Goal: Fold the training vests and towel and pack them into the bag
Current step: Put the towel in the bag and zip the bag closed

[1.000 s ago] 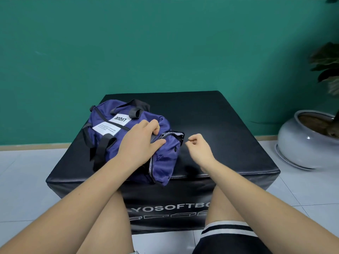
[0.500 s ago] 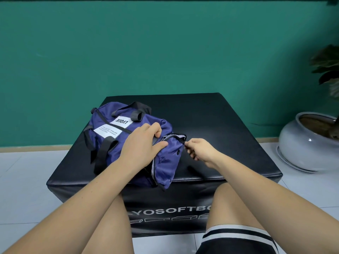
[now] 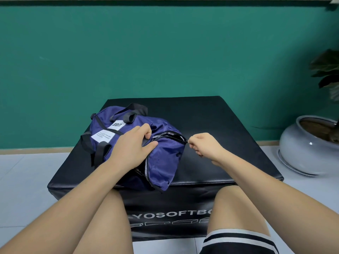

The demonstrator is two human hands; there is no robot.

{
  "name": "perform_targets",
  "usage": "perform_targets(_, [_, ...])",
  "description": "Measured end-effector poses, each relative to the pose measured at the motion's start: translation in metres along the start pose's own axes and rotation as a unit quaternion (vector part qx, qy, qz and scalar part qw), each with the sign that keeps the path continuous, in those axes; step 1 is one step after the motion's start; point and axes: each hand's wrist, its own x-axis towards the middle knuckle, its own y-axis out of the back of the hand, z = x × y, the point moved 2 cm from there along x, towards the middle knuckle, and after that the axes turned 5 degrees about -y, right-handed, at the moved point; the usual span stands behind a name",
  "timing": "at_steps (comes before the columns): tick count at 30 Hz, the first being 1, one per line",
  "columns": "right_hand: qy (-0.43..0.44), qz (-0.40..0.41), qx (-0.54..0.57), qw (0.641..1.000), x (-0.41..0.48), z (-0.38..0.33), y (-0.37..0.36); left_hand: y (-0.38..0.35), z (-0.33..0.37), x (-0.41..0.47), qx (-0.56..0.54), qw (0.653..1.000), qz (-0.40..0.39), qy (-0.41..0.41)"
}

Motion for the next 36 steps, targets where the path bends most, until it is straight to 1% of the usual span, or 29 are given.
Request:
perform_targets(8, [0.074,0.014,-0.140,0.987,-0.013,-0.033,-0.006,0.002,-0.001,-0.012,-0.024,1.000,0.003,0.003])
perform_targets(10, [0.065,0.016,-0.138,0.988,-0.011,-0.033,-0.007,0.002,-0.003,-0.018,-0.029,1.000,0.007,0.007])
perform_targets(14, [0.012,0.034,-0.084,0.996,-0.010,-0.019,-0.003,0.003,-0.001,-0.023,-0.027,1.000,0.012,0.005])
perform_targets(16, [0.011,0.038,-0.090,0.995,-0.013,-0.022,-0.001,0.004,0.003,-0.021,-0.040,0.999,0.013,0.004])
perform_targets(18, [0.023,0.039,-0.100,0.994,-0.016,-0.031,-0.001,0.005,0.005,-0.017,-0.052,0.999,0.008,0.007])
perform_targets(21, [0.045,0.033,-0.147,0.988,-0.018,-0.045,-0.004,0.006,0.005,-0.016,-0.056,0.998,0.008,0.005])
perform_targets(24, [0.087,0.040,-0.208,0.973,-0.022,-0.060,-0.015,0.007,0.006,-0.021,-0.057,0.998,0.016,0.001])
perform_targets(26, [0.114,0.053,-0.224,0.967,-0.024,-0.066,-0.020,0.008,0.004,-0.024,-0.059,0.998,0.019,-0.001])
perform_targets(29, [0.117,0.037,-0.175,0.977,-0.023,-0.062,-0.018,0.012,-0.007,-0.029,-0.057,0.998,0.002,-0.007])
perform_targets(31, [0.107,-0.011,-0.104,0.989,-0.023,-0.051,-0.013,0.014,-0.018,-0.032,-0.063,0.998,-0.012,-0.013])
perform_targets(33, [0.096,-0.065,-0.030,0.993,-0.023,-0.036,-0.010,0.015,-0.025,-0.031,-0.072,0.997,-0.023,-0.023])
perform_targets(34, [0.098,-0.078,-0.021,0.992,-0.022,-0.028,-0.009,0.016,-0.028,-0.029,-0.074,0.996,-0.027,-0.029])
perform_targets(36, [0.112,-0.060,-0.054,0.990,-0.016,-0.012,-0.011,0.017,-0.031,-0.024,-0.074,0.996,-0.033,-0.031])
